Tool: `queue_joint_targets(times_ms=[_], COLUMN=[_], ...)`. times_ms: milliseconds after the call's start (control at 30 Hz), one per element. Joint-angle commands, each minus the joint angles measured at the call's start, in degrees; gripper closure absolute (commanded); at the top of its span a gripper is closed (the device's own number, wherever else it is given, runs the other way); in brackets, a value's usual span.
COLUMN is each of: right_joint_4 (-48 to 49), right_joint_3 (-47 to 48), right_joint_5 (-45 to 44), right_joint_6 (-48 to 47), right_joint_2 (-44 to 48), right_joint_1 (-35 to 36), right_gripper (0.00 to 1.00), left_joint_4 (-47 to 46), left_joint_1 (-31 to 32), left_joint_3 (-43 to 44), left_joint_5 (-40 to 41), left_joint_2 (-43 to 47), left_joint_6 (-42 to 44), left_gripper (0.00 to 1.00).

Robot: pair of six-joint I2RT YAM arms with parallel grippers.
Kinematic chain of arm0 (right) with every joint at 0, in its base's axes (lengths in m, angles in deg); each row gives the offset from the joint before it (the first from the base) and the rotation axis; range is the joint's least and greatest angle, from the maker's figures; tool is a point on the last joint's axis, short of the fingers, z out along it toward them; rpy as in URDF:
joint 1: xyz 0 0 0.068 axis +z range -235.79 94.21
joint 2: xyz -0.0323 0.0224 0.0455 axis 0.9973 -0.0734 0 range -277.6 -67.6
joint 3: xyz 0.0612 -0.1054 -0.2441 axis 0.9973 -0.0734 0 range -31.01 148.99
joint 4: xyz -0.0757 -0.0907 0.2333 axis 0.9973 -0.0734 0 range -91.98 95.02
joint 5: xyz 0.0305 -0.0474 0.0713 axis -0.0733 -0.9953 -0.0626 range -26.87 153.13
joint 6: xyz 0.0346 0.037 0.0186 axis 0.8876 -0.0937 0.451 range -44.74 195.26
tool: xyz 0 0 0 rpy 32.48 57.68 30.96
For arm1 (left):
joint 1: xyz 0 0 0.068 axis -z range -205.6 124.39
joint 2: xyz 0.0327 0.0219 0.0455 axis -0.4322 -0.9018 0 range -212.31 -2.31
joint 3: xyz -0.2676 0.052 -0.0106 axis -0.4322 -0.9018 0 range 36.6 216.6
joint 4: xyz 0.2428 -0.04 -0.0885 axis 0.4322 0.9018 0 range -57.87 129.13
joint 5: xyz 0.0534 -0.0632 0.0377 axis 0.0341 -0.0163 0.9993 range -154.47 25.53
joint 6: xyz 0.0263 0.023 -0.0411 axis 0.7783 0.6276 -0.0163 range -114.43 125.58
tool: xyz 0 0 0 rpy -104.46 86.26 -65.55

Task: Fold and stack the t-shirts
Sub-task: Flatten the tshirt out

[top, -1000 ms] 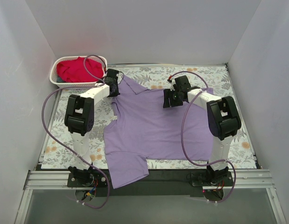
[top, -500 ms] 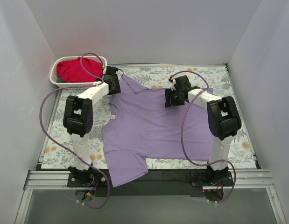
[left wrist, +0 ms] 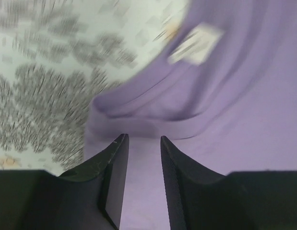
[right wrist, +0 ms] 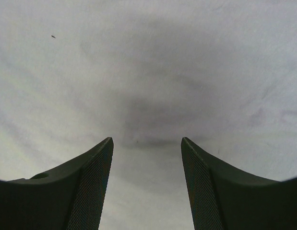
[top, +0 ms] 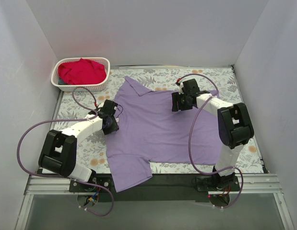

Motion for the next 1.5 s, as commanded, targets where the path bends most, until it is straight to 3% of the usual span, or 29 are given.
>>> queue_joint_targets(times_ms=[0, 400, 633, 700, 900, 967, 1133, 1467], right_joint_4=[1.45, 1.45, 1.63, 1.71, 1.71, 1.71, 1.63, 2.15], right_joint_3=[-1.0, -1.62, -0.74, -0.21, 3.91, 6.2, 9.63, 16.39], right_joint_5=[-0.35, -2.37, -2.02, -2.02, -0.7, -1.58, -2.89, -6.24], right_joint_6=[-0.52, -0.96, -0.87, -0.79, -0.78, -1.22, -0.96, -2.19], right_joint_2=[3.16, 3.6, 4.04, 4.13, 3.52, 2.55, 0.35, -6.85], right_joint_1=[-0.1, -2.3, -6.25, -7.48, -13.63, -16.27, -22.76, -27.0], right_gripper=[0.44, 0.44, 0.44, 0.44, 0.44, 0.44, 0.44, 0.48], left_joint_4=[1.81, 11.91, 15.52, 16.05, 11.76, 6.94, -1.26, -8.99], left_joint_1=[-0.36, -0.36, -0.36, -0.45, -1.67, -2.64, -5.55, -7.57], left_joint_3=[-5.86, -14.48, -13.26, -11.6, 1.49, 6.22, 18.18, 41.04], left_joint_5=[-0.49, 0.48, 2.15, 3.29, 6.02, 5.67, 1.63, -0.75], left_joint_2=[2.42, 5.84, 12.79, 12.44, 7.97, 4.2, -8.54, -31.66], left_joint_6=[-7.26, -19.13, -22.39, -21.34, -12.47, -7.38, 1.07, 11.62], left_gripper=[0.68, 0.72, 0.72, 0.68, 0.5, 0.38, 0.35, 0.36])
